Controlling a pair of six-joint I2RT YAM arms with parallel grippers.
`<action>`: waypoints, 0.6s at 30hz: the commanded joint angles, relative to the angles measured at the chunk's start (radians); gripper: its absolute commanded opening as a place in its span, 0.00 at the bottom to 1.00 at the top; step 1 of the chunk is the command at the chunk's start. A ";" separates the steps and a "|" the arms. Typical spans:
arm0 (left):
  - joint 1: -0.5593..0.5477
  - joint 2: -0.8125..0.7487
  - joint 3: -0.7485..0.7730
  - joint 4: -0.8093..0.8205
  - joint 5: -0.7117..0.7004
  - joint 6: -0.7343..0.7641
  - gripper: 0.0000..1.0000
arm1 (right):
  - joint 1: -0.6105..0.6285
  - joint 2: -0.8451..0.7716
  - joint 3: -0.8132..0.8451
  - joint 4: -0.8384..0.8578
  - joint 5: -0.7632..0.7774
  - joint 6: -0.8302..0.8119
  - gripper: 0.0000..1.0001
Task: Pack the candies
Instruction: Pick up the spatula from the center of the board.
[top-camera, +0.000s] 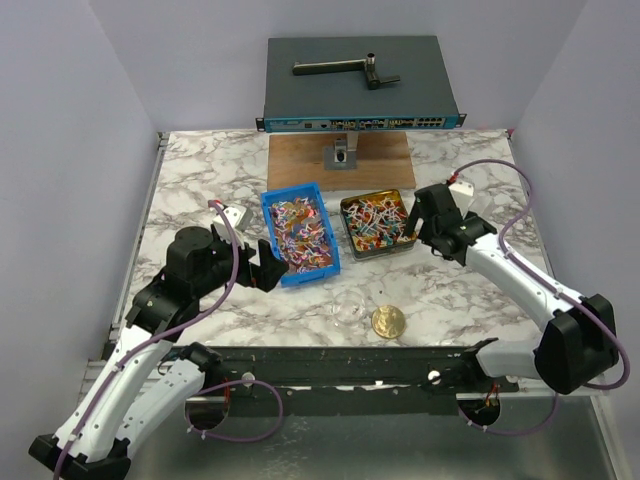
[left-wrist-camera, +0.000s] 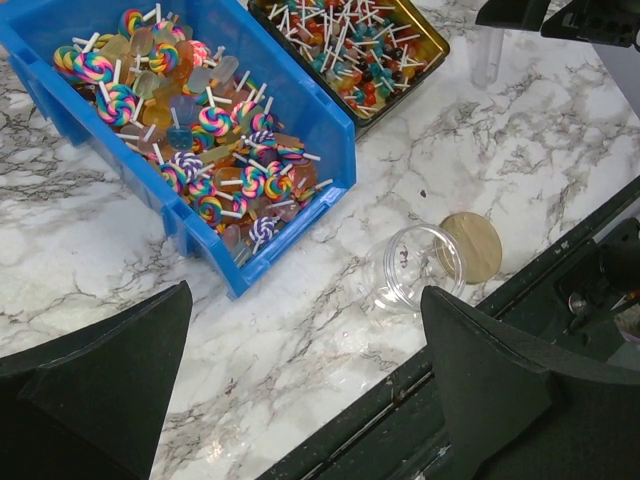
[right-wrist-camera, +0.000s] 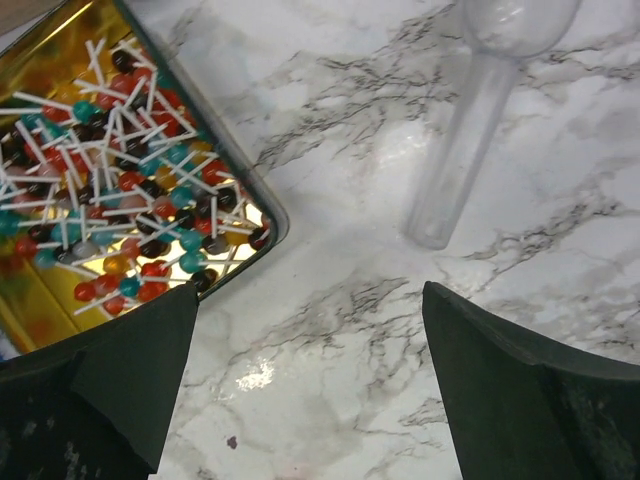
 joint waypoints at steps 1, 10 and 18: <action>-0.009 -0.014 -0.011 0.007 -0.043 -0.010 0.99 | -0.057 -0.001 -0.029 0.001 0.060 0.034 0.98; -0.014 -0.020 -0.014 0.005 -0.054 -0.010 0.99 | -0.179 0.018 -0.089 0.096 0.052 0.000 0.98; -0.015 -0.022 -0.012 0.003 -0.046 -0.009 0.99 | -0.292 0.121 -0.101 0.176 -0.065 -0.023 0.97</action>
